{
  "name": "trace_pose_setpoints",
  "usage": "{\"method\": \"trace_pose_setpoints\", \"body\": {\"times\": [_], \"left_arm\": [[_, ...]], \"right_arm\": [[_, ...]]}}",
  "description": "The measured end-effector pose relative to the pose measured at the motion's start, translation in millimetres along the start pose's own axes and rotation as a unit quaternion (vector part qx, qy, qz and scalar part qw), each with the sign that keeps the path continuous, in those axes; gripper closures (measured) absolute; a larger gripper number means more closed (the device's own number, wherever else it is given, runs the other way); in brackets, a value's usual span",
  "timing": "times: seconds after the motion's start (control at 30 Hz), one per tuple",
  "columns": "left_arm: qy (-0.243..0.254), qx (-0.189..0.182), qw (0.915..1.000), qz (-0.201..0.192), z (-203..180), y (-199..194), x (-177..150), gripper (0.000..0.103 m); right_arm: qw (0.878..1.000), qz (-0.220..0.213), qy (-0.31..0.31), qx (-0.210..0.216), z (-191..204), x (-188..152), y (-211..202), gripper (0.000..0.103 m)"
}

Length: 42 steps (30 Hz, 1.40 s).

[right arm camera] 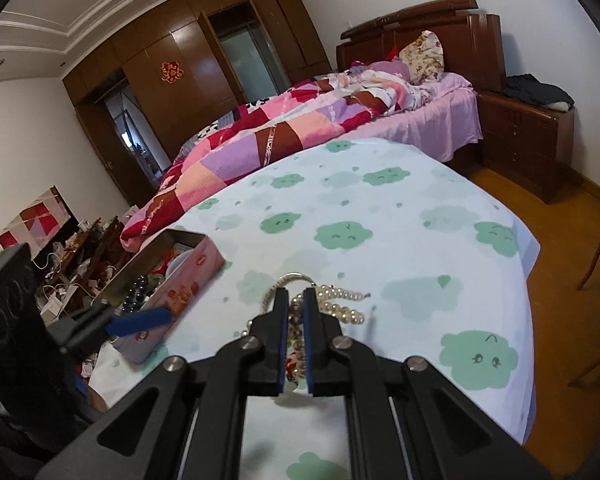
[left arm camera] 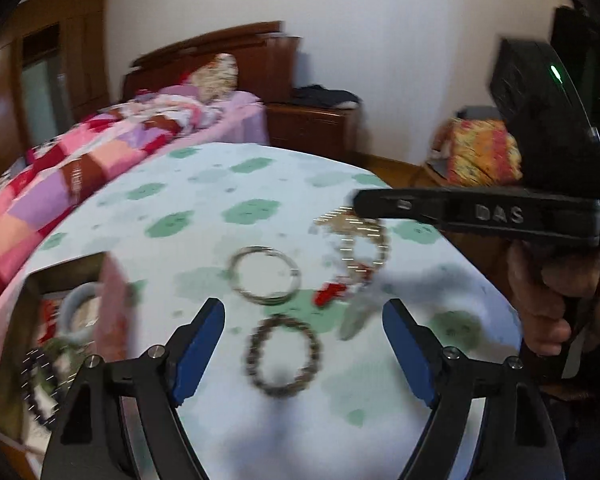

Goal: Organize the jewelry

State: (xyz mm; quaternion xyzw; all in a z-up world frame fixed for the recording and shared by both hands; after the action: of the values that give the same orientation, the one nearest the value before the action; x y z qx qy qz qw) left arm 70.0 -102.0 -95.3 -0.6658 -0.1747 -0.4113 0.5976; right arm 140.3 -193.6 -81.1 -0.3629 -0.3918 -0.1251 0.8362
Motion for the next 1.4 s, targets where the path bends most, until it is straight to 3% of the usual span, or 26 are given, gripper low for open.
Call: {"method": "trace_pose_setpoints", "body": {"times": [0.07,0.2,0.33,0.37,0.4,0.47,0.83,0.97,1.07,1.13,1.2,1.3,1.4], "left_arm": [[0.014,-0.01,0.9998,0.011,-9,11,0,0.022],[0.036,-0.023,0.9983,0.04,-19,31,2,0.047],[0.036,-0.03,0.9972,0.058,-22,44,4,0.055],[0.034,-0.033,0.9971,0.059,-21,45,4,0.062],[0.031,-0.035,0.9969,0.063,-20,46,3,0.084],[0.021,-0.044,0.9964,0.069,-17,46,3,0.103],[-0.005,-0.066,0.9965,0.05,-8,25,1,0.103],[0.011,-0.043,0.9983,0.038,-9,23,4,0.103],[0.027,-0.028,0.9978,0.054,-15,33,2,0.101],[0.023,-0.027,0.9971,0.067,-13,39,-2,0.091],[0.013,-0.016,0.9973,0.07,-8,40,-5,0.06],[0.0,0.002,0.9993,0.038,1,27,1,0.034],[-0.001,0.003,0.9997,0.023,2,22,5,0.033]], "right_arm": [[1.0,0.001,0.0,0.001,2,-1,1,0.095],[1.0,-0.004,-0.001,0.008,7,1,-3,0.095],[1.0,-0.008,-0.007,0.016,14,4,-4,0.095],[1.0,-0.008,-0.008,0.017,15,4,-4,0.095],[1.0,-0.008,-0.008,0.018,15,4,-3,0.095],[1.0,-0.007,-0.01,0.013,13,3,-3,0.095],[1.0,0.001,0.006,0.0,-1,-2,1,0.095],[1.0,0.005,0.014,0.003,-4,-4,2,0.095],[1.0,0.004,0.014,0.011,0,-2,2,0.095],[1.0,0.006,0.012,0.013,2,0,6,0.095],[1.0,0.004,0.012,0.022,6,3,8,0.095],[1.0,-0.003,0.0,0.029,18,10,9,0.095],[0.999,-0.005,-0.001,0.032,22,14,11,0.095]]}}
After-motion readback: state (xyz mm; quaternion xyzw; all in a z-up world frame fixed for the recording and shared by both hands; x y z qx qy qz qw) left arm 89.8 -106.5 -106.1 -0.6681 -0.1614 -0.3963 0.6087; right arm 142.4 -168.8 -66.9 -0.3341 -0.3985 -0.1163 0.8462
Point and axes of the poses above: each gripper's, at about its wrist camera, not at the fingertips, and y roughly the way its jaws point, z to its left, x to its top, the point moved 4 cm from there along y, roughly the way its jaws point, and after that the axes turned 7 degrees about x, right-handed, at the moved point
